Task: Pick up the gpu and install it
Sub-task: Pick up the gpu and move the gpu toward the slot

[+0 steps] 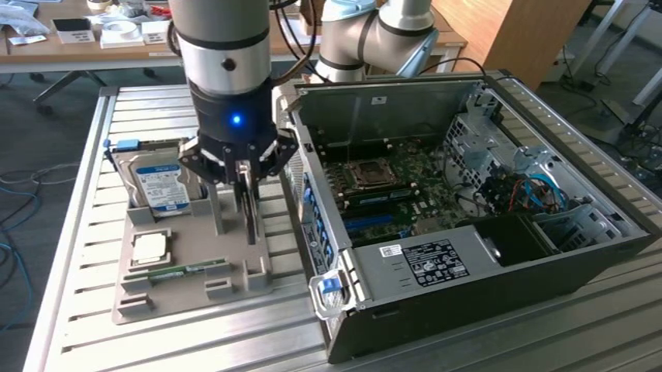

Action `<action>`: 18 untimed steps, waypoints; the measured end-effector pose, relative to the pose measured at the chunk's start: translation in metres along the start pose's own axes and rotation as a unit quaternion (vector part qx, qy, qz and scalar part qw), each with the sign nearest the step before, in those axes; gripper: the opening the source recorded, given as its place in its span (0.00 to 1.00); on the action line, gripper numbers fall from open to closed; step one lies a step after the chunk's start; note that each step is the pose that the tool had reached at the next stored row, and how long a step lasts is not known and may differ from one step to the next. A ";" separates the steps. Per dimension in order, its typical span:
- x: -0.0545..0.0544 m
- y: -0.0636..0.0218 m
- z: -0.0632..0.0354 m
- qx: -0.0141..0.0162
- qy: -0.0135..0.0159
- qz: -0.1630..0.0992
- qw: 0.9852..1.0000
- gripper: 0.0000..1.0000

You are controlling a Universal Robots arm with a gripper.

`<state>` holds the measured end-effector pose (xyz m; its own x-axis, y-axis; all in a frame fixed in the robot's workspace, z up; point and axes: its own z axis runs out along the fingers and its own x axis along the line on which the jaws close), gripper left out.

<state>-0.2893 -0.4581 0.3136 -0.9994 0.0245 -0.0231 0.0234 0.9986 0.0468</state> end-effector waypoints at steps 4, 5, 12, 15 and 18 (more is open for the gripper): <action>0.000 0.0005 -0.0110 0.000 0.000 0.000 1.000 0.27; 0.000 0.0007 -0.0137 0.000 0.000 0.000 1.000 0.27; -0.001 0.0016 -0.0339 0.000 0.000 0.000 1.000 0.27; -0.001 0.0020 -0.0426 0.000 0.000 0.000 1.000 0.27; -0.001 0.0024 -0.0515 0.000 -0.001 0.000 1.000 0.27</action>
<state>-0.2893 -0.4581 0.3652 -0.9994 0.0244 -0.0242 0.0233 0.9986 0.0470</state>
